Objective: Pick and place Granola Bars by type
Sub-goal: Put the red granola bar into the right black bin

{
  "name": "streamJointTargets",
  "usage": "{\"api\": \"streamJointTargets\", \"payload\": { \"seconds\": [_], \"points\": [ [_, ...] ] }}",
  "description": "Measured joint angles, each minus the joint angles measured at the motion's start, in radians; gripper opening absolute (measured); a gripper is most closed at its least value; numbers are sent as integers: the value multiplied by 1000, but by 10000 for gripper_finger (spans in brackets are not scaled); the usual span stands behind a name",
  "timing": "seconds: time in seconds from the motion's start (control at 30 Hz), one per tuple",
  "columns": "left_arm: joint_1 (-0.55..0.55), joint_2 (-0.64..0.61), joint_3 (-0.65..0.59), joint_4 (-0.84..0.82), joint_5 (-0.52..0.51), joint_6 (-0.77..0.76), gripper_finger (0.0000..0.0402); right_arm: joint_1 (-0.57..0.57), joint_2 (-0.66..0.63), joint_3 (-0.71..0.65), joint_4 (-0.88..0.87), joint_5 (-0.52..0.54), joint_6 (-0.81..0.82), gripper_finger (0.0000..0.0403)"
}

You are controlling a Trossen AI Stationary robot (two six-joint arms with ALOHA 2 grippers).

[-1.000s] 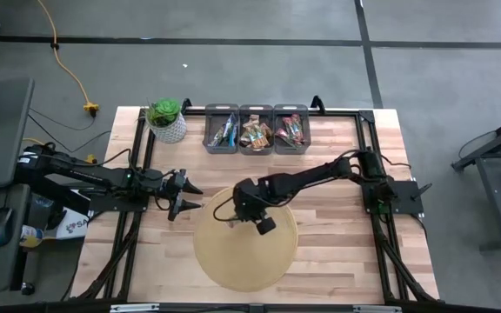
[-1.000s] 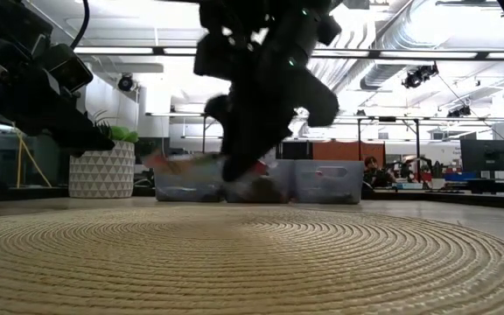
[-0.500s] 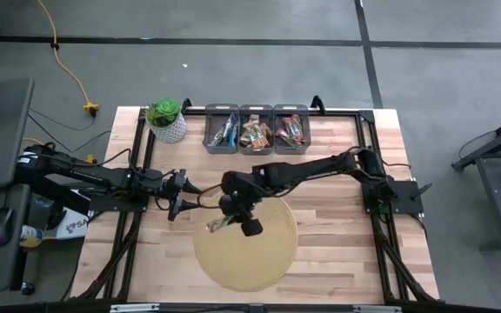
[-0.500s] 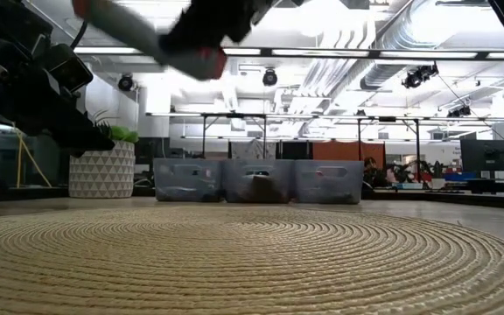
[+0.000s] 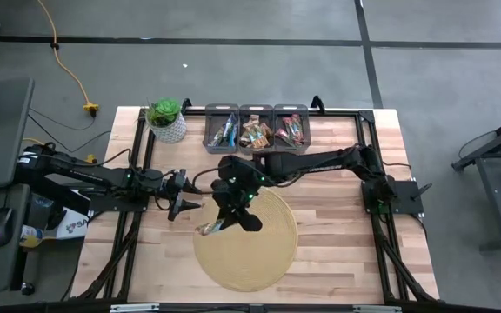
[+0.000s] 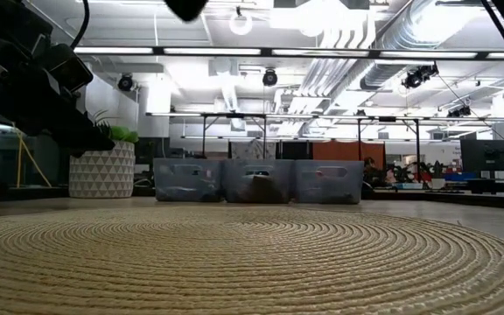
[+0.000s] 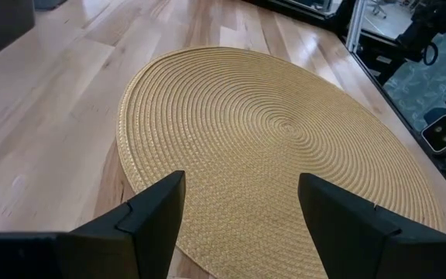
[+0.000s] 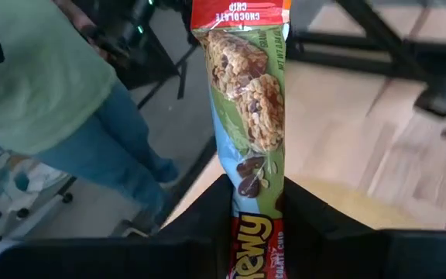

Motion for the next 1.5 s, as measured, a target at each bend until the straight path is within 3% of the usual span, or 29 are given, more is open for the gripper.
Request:
{"api": "streamJointTargets", "payload": {
  "seconds": [0.27, 0.37, 0.57, 0.83, 1.17, 1.5],
  "points": [
    [0, 0, 0, 0, 0, 0, 248, -9, 0, 255, -186, 7, -63, 74],
    [0, 0, 0, 0, 0, 0, 248, -9, -9, 352, -308, 57, -116, 74],
    [0, 0, 0, -1, 0, 0, 248, -17, -216, 175, -327, 234, -117, 74],
    [0, 0, 0, -21, 0, 0, 248, 39, -538, -103, -205, 526, -38, 74],
    [0, 0, 0, -22, 0, 0, 248, 209, -874, -591, 250, 992, 19, 74],
    [0, 0, 0, -22, 0, 0, 248, 211, -941, -899, 745, 1566, -87, 74]
  ]
}}
